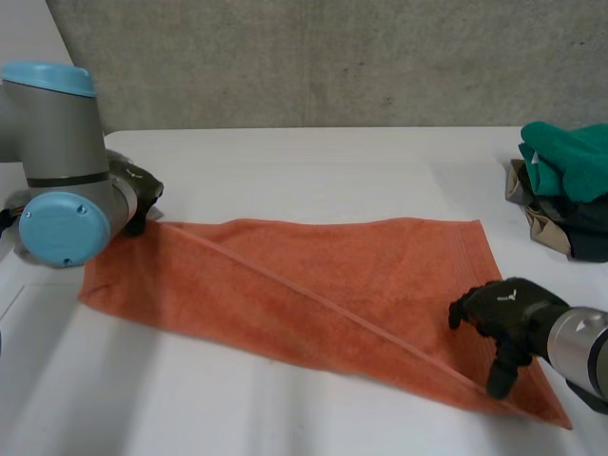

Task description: Fold the laundry.

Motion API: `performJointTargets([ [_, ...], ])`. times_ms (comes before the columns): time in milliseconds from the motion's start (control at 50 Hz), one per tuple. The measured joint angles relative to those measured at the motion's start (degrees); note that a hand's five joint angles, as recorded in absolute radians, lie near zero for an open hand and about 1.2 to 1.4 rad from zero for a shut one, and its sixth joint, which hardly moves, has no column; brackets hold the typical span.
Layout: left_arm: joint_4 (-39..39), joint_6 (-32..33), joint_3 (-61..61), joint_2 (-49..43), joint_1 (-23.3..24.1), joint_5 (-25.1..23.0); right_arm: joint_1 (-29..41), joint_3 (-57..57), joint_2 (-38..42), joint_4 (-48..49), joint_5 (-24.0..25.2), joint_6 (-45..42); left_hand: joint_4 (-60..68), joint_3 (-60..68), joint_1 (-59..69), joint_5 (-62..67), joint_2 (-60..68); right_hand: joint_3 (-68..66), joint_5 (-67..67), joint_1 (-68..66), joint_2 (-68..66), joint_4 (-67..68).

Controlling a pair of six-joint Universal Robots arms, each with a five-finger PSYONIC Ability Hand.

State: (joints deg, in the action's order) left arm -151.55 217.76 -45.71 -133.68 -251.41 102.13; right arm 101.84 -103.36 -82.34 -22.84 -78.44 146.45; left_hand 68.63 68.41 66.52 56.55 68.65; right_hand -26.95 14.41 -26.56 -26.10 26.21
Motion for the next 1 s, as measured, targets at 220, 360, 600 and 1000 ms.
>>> performJointTargets([
  [220, -0.27, 0.03, 0.02, -0.14, -1.59, 0.24, -0.34, -5.57, 0.2, 3.31, -0.87, -0.91, 0.0, 0.0, 0.0, 0.0, 0.0, -0.38, 3.73, -0.59, -0.69, 1.03],
  [360, -0.18, -0.04, -0.42, 0.06, -2.18, 0.03, 0.64, -7.57, 0.26, 4.17, -0.85, -0.2, 0.0, 0.0, 0.0, 0.0, 0.0, -11.74, 14.4, -12.41, -12.64, 12.3],
  [600, 0.15, 0.03, -1.31, 0.0, -2.45, -0.36, 3.49, -8.04, 1.85, 9.19, -2.89, -1.42, 0.0, 0.0, 0.0, 0.0, 0.0, -40.98, 42.89, -38.67, -41.63, 42.09],
  [1000, -11.06, -1.13, 22.25, -3.37, -0.41, -1.51, 7.51, 43.13, 24.74, 20.11, -15.56, -22.05, 0.0, 0.0, 0.0, 0.0, 0.0, -41.13, 42.89, -38.67, -41.63, 42.29],
])
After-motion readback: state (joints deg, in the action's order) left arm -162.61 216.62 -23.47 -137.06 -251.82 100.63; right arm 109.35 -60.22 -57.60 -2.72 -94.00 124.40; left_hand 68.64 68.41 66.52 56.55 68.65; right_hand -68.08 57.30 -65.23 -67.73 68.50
